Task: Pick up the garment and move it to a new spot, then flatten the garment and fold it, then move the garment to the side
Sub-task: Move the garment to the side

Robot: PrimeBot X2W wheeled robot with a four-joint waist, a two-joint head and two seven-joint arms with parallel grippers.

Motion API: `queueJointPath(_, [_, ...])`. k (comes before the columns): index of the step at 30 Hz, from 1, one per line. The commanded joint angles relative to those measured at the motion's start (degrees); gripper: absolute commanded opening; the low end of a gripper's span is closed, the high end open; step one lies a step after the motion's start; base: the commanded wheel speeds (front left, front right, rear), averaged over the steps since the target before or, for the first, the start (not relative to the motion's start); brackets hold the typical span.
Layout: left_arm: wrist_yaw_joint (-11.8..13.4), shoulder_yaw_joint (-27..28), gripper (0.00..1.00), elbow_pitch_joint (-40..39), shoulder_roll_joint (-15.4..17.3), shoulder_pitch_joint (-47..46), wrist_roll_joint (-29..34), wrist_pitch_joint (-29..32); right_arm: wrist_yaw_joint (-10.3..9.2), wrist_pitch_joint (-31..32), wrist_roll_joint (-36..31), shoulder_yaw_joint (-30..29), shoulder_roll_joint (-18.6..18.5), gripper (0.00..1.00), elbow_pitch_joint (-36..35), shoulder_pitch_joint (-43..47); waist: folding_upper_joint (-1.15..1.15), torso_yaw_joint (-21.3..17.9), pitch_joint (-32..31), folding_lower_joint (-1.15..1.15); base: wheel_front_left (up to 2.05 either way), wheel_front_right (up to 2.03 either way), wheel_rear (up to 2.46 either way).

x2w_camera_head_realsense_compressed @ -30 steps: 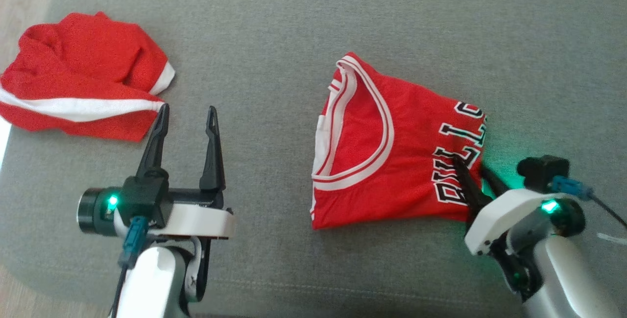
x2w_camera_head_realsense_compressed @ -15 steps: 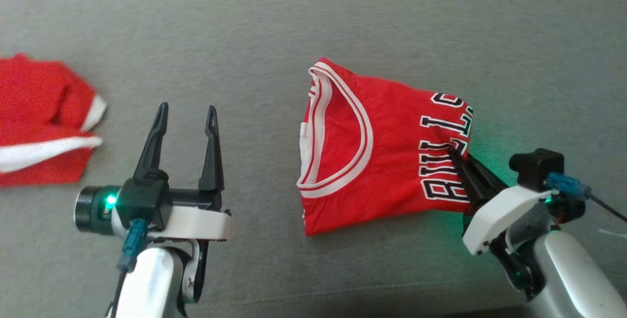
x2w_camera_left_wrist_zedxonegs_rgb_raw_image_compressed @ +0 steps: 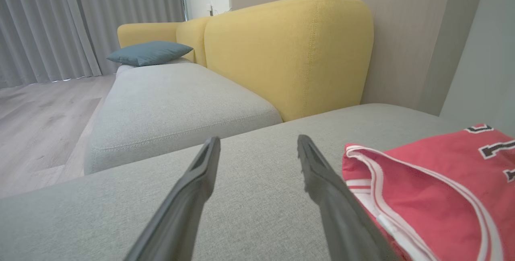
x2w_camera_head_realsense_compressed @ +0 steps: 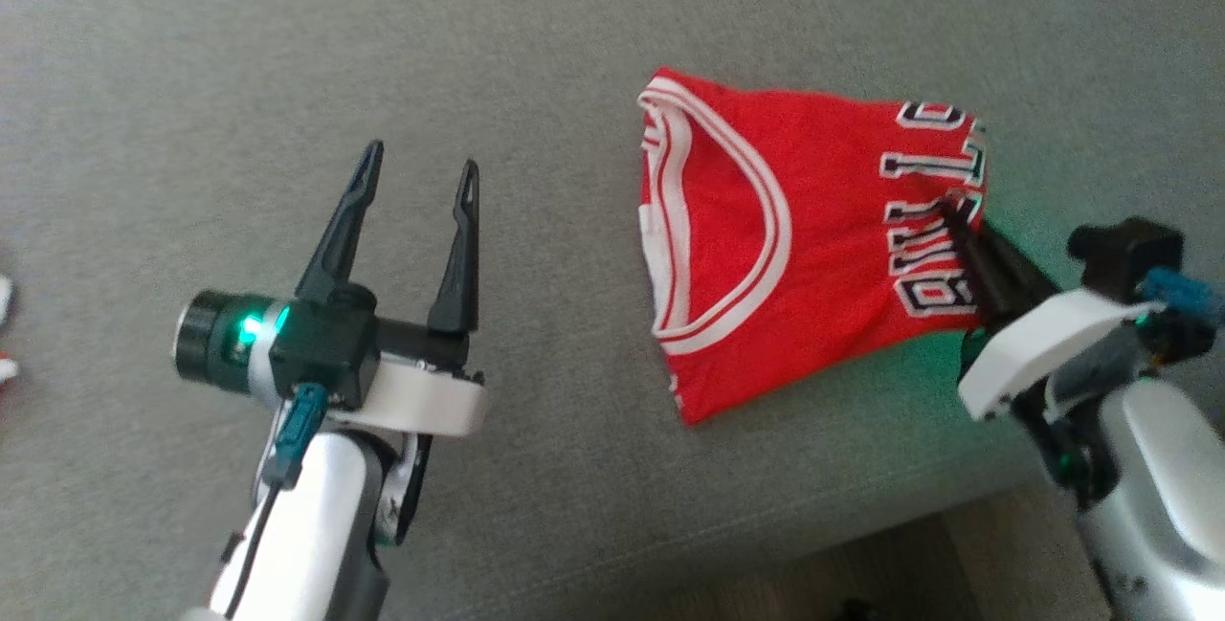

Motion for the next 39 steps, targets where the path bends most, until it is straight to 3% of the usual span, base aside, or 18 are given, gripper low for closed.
queueJointPath(1, [-0.1, 1.3, 1.00, -1.7, 0.8, -2.6, 0.7, -0.2, 0.37, -1.3, 0.4, -0.6, -1.8, 0.00, -1.2, -2.7, 0.00, -1.9, 2.4, 0.00, 0.00, 0.00, 0.00])
queueJointPath(16, [-1.8, -2.6, 1.00, -2.3, 0.7, -12.3, 4.0, 0.5, 0.37, -6.3, 0.4, -13.4, -10.3, 0.00, 5.8, -14.9, 0.00, -3.6, 12.9, 0.00, 0.00, 0.00, 0.00])
queueJointPath(25, [-2.0, -3.9, 1.00, -2.4, 0.9, -15.2, 5.1, 0.4, 0.37, -6.6, -0.6, -17.6, -11.2, 0.00, 6.1, -17.5, 0.00, -2.8, 16.5, 0.00, 0.00, 0.00, 0.00])
queueJointPath(33, [-2.3, -4.9, 1.00, -2.5, 0.9, -17.5, 5.4, 0.2, 0.37, -7.5, -2.1, -21.0, -11.3, 0.00, 10.6, -19.6, 0.00, -0.9, 19.0, 0.00, 0.00, 0.00, 0.00])
queueJointPath(34, [-2.2, -4.9, 1.00, -2.4, 0.9, -17.6, 5.3, 0.1, 0.37, -7.8, -2.3, -21.3, -11.3, 0.07, 11.4, -19.6, 0.00, -0.7, 19.0, 0.00, 0.00, 0.00, 0.00])
queueJointPath(37, [-1.7, -4.9, 1.00, -2.1, 0.8, -17.4, 5.0, 0.0, 0.37, -8.9, -2.6, -21.8, -11.7, 0.44, 13.7, -19.5, 0.00, 0.0, 18.6, 0.00, 0.00, 0.00, 0.00])
queueJointPath(39, [-1.5, -5.0, 1.00, -1.7, 0.7, -17.1, 4.6, -0.1, 0.37, -10.2, -2.7, -21.7, -11.6, 0.46, 14.7, -19.2, 0.00, 0.3, 17.7, 0.00, 0.00, 0.00, 0.00])
